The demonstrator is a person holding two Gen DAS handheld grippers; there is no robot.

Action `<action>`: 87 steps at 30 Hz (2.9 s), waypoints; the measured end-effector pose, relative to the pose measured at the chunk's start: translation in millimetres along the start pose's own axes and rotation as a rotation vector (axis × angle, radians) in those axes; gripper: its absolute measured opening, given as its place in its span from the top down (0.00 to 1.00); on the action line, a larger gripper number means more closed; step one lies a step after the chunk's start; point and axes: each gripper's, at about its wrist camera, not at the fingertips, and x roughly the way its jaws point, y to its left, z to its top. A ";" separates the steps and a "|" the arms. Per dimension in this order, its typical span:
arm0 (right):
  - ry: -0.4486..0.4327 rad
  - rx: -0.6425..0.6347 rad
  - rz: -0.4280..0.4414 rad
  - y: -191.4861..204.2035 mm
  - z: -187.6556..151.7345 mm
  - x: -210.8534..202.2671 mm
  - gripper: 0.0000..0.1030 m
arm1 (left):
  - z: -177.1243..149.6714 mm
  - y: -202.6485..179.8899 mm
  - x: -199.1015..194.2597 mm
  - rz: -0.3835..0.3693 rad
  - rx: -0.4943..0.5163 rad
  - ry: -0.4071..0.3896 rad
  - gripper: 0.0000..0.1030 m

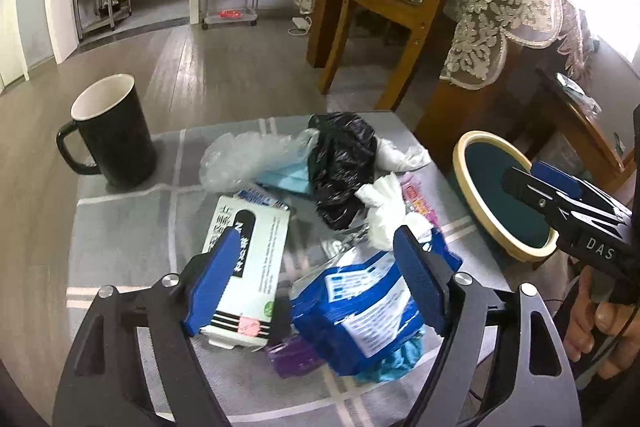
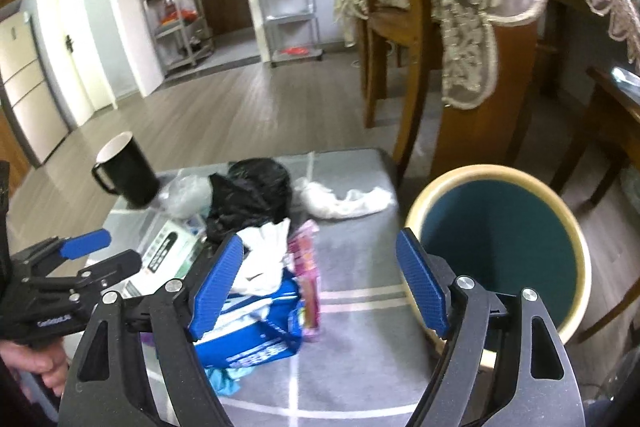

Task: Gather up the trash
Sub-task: 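Move the left tool to the blue wipes packet while the right tool nears the pink wrapper, then grasp the blue wipes packet with the left tool while the right tool grasps the pink snack wrapper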

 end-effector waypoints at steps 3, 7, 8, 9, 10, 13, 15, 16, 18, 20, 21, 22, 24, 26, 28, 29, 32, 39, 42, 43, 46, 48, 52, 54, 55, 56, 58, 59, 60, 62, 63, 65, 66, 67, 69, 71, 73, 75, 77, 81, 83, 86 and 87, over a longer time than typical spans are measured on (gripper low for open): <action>0.010 -0.029 0.013 10.4 -2.3 3.5 0.23 | -5.4 5.7 2.7 0.010 0.011 0.011 0.28; 0.030 -0.040 0.023 15.9 -9.0 3.7 0.23 | -15.4 12.2 2.9 0.004 0.005 0.011 0.28; 0.033 -0.043 0.028 17.4 -10.2 3.2 0.23 | -18.2 12.9 3.4 0.003 0.005 0.012 0.29; 0.037 -0.049 0.029 19.4 -12.3 2.6 0.23 | -22.4 13.0 3.5 0.004 0.006 0.013 0.29; 0.039 -0.053 0.033 21.4 -13.8 2.0 0.23 | -23.8 12.8 3.7 0.002 0.005 0.013 0.29; 0.047 -0.069 0.044 28.0 -21.1 -0.2 0.23 | -34.1 11.7 4.6 0.003 0.004 0.019 0.30; 0.064 -0.071 0.054 30.6 -27.6 -0.1 0.23 | -40.4 10.9 6.8 0.006 0.009 0.031 0.33; 0.071 -0.076 0.059 32.2 -30.4 0.2 0.23 | -42.5 10.2 7.8 0.010 0.014 0.037 0.35; 0.087 -0.089 0.070 36.3 -35.9 0.4 0.23 | -46.2 8.9 9.7 0.009 0.021 0.046 0.37; 0.100 -0.089 0.086 38.9 -39.5 0.7 0.23 | -49.1 9.6 11.3 0.004 0.021 0.056 0.43; 0.112 -0.090 0.095 40.3 -41.8 1.7 0.23 | -49.6 9.5 11.8 0.000 0.020 0.062 0.43; 0.122 -0.090 0.101 41.2 -43.9 2.4 0.23 | -50.6 10.1 12.0 -0.005 0.018 0.066 0.44; 0.142 -0.085 0.113 41.6 -46.9 4.4 0.23 | -52.2 10.1 11.4 -0.017 0.017 0.071 0.45; 0.155 -0.075 0.116 39.5 -48.7 6.0 0.23 | -52.9 8.3 9.1 -0.032 0.021 0.068 0.45; 0.175 -0.052 0.106 32.4 -50.5 8.8 0.23 | -53.1 4.5 7.4 -0.044 0.031 0.067 0.45; 0.180 -0.041 0.099 28.9 -50.9 10.0 0.23 | -53.5 1.7 6.5 -0.051 0.040 0.064 0.45; 0.189 0.005 0.067 11.8 -52.2 12.0 0.23 | -55.6 -12.5 5.9 -0.073 0.092 0.060 0.45; 0.229 0.114 0.025 -25.3 -58.3 20.8 0.23 | -58.2 -39.6 16.2 -0.087 0.195 0.070 0.45; 0.234 0.136 0.026 -30.5 -59.1 22.9 0.23 | -56.1 -48.9 24.0 -0.077 0.241 0.068 0.45; 0.233 0.136 0.028 -30.4 -59.3 22.6 0.23 | -54.8 -52.2 27.5 -0.074 0.257 0.079 0.45; 0.236 0.132 0.029 -29.5 -59.0 22.7 0.23 | -51.7 -57.7 28.3 -0.058 0.283 0.073 0.45; 0.236 0.140 0.027 -31.7 -59.1 22.4 0.23 | -48.7 -61.2 25.2 -0.049 0.298 0.068 0.45; 0.229 0.169 0.030 -37.5 -57.5 19.8 0.23 | -41.6 -68.7 24.6 -0.042 0.328 0.064 0.45; 0.222 0.178 0.028 -39.3 -56.3 18.8 0.23 | -39.0 -75.4 31.4 -0.042 0.359 0.084 0.45; 0.219 0.183 0.027 -40.4 -55.7 18.6 0.23 | -38.3 -77.3 33.9 -0.042 0.371 0.092 0.45; 0.218 0.189 0.027 -41.6 -55.4 18.3 0.23 | -37.9 -80.4 37.9 -0.042 0.385 0.103 0.45; 0.216 0.199 0.028 -43.8 -55.1 18.0 0.23 | -38.3 -86.8 46.3 -0.037 0.418 0.129 0.45; 0.215 0.201 0.028 -44.2 -54.7 18.5 0.23 | -38.2 -89.3 50.1 -0.033 0.431 0.138 0.49; 0.213 0.204 0.029 -45.0 -54.6 17.6 0.23 | -38.2 -91.1 54.1 -0.029 0.445 0.151 0.50; 0.209 0.209 0.031 -45.6 -53.9 18.0 0.23 | -37.4 -91.3 59.5 -0.030 0.447 0.170 0.68; 0.206 0.213 0.032 -45.9 -53.4 17.9 0.23 | -36.8 -90.4 60.8 -0.038 0.442 0.178 0.73; 0.203 0.221 0.035 -47.2 -52.8 17.9 0.23 | -36.0 -89.9 59.6 -0.041 0.442 0.175 0.88; 0.202 0.224 0.035 -47.9 -52.5 18.1 0.23 | -36.1 -90.0 58.7 -0.038 0.449 0.175 0.88; 0.200 0.227 0.036 -48.5 -52.2 18.0 0.23 | -36.4 -89.2 57.2 -0.043 0.449 0.174 0.89; 0.197 0.230 0.038 -49.2 -51.7 17.5 0.23 | -36.6 -86.5 53.0 -0.061 0.443 0.168 0.90; 0.192 0.234 0.040 -49.7 -50.9 17.3 0.23 | -36.4 -82.3 45.5 -0.077 0.433 0.150 0.91; 0.189 0.235 0.041 -49.9 -50.4 16.3 0.23 | -35.3 -77.9 39.1 -0.085 0.419 0.133 0.92; 0.187 0.234 0.041 -49.0 -50.2 16.9 0.23 | -32.4 -70.8 29.3 -0.104 0.392 0.110 0.92; 0.185 0.231 0.041 -48.5 -49.7 16.9 0.23 | -28.6 -63.4 17.2 -0.131 0.358 0.081 0.93; 0.186 0.215 0.044 -44.6 -49.0 19.2 0.23 | -20.0 -50.5 -0.4 -0.202 0.285 0.036 0.93; 0.188 0.202 0.044 -42.3 -48.2 20.9 0.23 | -16.1 -44.5 -6.7 -0.238 0.249 0.022 0.93; 0.192 0.182 0.046 -38.5 -47.2 24.4 0.25 | -10.7 -36.4 -11.2 -0.259 0.199 0.005 0.93; 0.194 0.173 0.047 -36.9 -47.3 25.7 0.27 | -9.1 -33.2 -12.3 -0.263 0.180 -0.002 0.93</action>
